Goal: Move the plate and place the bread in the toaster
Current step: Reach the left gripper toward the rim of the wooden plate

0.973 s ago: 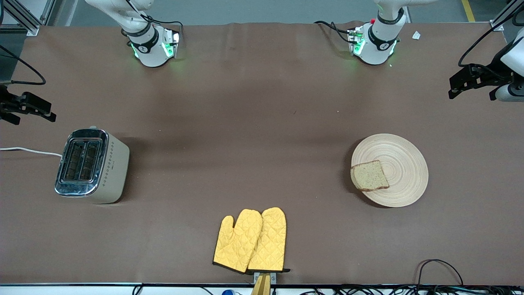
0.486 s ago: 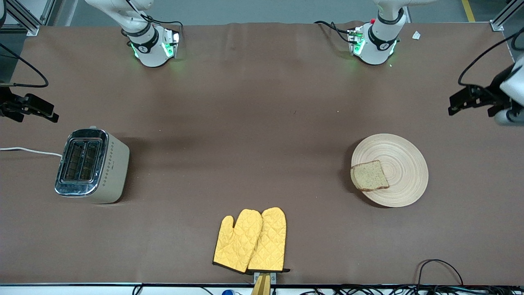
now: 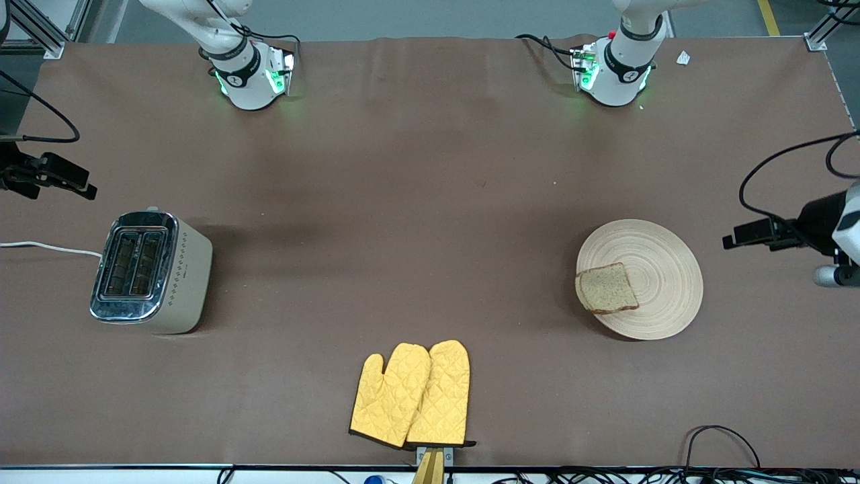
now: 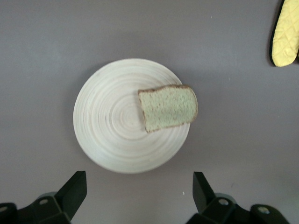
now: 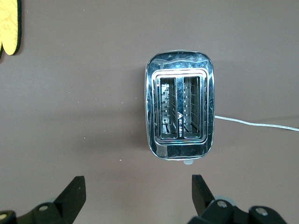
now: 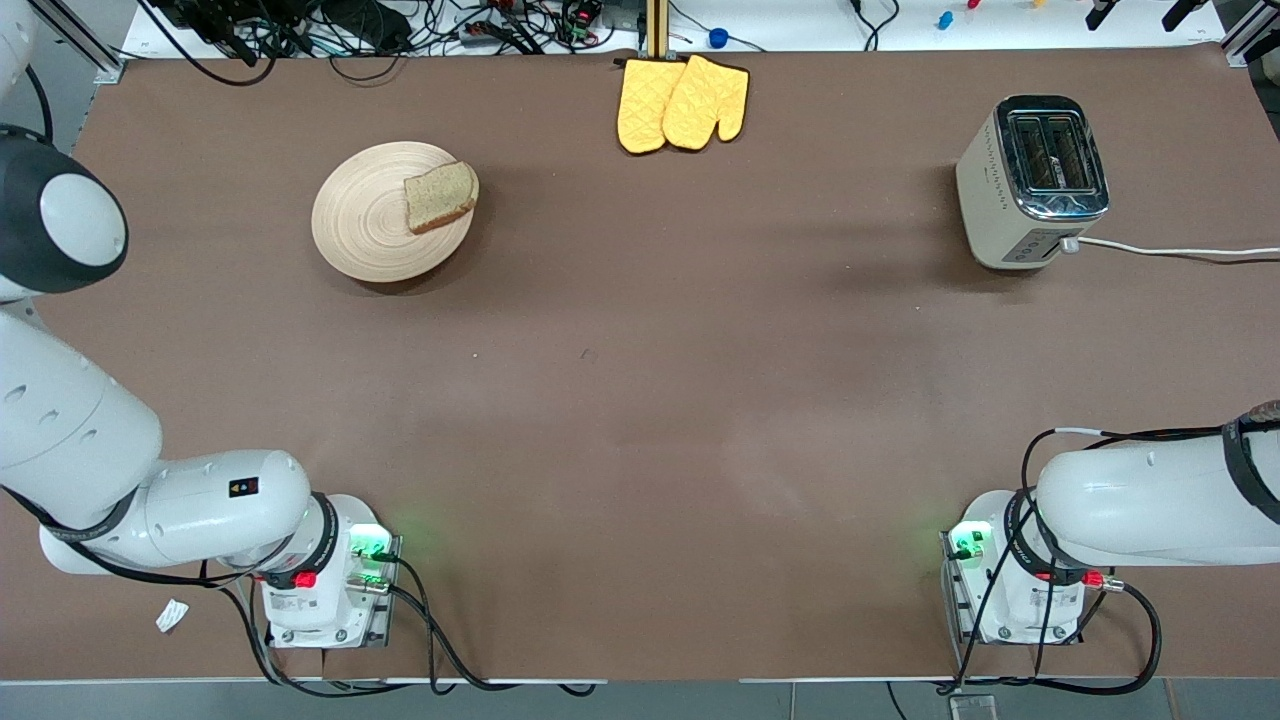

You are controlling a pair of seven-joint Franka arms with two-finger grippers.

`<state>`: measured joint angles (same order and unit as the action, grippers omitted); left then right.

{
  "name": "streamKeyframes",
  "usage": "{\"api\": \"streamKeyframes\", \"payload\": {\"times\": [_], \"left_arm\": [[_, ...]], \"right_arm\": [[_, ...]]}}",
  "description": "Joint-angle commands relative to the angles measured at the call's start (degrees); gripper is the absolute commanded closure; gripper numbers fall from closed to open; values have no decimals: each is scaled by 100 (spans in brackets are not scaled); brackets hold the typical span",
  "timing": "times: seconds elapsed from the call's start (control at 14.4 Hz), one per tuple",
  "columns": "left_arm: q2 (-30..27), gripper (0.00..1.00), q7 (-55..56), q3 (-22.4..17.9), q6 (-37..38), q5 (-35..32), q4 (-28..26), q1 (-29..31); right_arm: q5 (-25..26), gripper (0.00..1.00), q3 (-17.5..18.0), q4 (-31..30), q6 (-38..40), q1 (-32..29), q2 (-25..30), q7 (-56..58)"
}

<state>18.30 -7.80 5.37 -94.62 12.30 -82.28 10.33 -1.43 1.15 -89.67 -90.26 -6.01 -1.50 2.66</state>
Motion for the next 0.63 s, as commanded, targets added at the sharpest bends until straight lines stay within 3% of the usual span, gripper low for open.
{"api": "streamKeyframes", "payload": {"times": [0.0,0.28,0.56], "left_arm": [[208,0,-493,16,-425,193,-122,75],[586,0,-792,34,-1207,403,-411,223],[1096,0,-1224,16,-1270,853,-359,470]], "right_arm": [[2,0,26,-86,44,-6,132,24],[2,0,26,-86,53,-6,132,24],[2,0,26,-86,53,3,132,24]]}}
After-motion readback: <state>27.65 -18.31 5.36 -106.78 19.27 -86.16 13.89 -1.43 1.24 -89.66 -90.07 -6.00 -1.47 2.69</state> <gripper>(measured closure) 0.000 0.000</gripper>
